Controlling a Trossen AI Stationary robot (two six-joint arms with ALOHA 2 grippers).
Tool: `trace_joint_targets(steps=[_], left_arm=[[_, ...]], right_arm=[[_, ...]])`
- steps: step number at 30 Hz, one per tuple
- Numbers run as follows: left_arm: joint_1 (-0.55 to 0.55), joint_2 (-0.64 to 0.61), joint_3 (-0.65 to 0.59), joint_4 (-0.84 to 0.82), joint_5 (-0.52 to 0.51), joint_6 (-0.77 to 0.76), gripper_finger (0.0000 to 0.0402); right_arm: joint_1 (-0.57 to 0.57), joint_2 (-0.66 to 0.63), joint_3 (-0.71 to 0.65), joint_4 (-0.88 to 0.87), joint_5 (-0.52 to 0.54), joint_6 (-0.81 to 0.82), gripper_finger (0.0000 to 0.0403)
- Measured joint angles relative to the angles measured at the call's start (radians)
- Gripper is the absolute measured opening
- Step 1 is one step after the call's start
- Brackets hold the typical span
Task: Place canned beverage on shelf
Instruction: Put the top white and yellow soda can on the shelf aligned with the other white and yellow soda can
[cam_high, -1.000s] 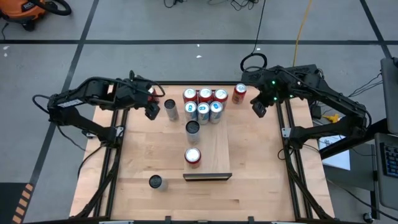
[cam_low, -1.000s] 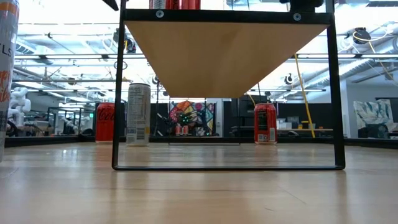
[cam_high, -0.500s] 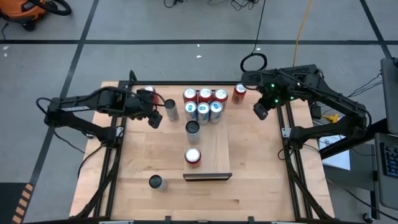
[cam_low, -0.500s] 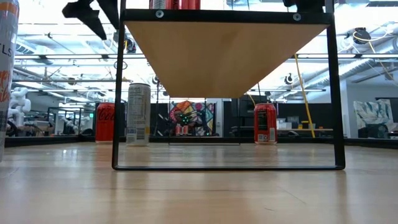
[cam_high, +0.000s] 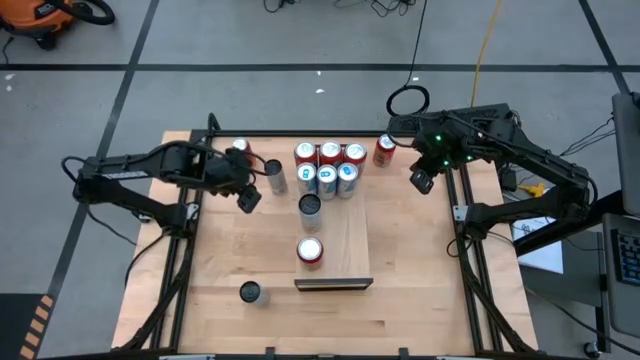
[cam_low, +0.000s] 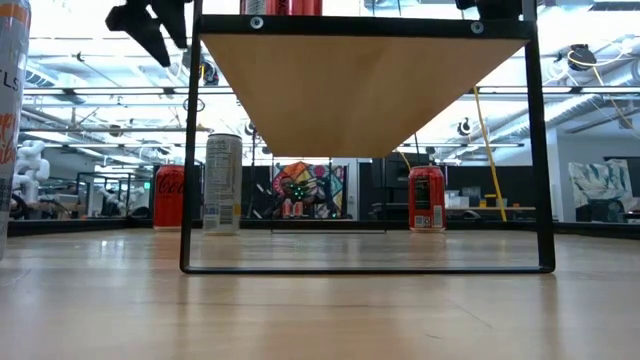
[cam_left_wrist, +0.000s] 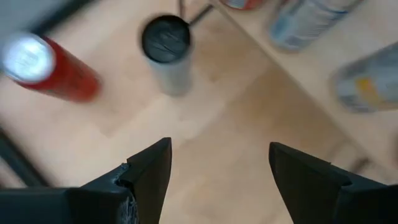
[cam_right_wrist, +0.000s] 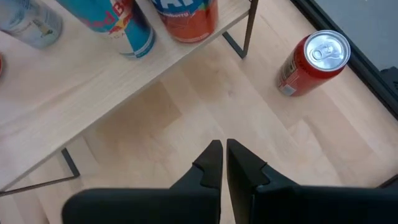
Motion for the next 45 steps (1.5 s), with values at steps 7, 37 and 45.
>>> trace_joint_targets(steps=[7,37,45], left_arm=[[0.186,0.014,0.000,0.017,0.019,0.272,0.0270],[0.461,0.300,0.001,0.226,0.297,0.862,0.0396],[0.469,0.327,-0.051,0.257,0.295,0.902,0.0396]], right_arm=[[0.000,0.000,0.000,0.003,0.000,-0.035,0.0000],[0.000,-0.006,0.000,-0.027,-0.004,-0.014,0.0000],[0.000,-0.008,0.000,-0.020,-0.002,-0.016,0.0000]])
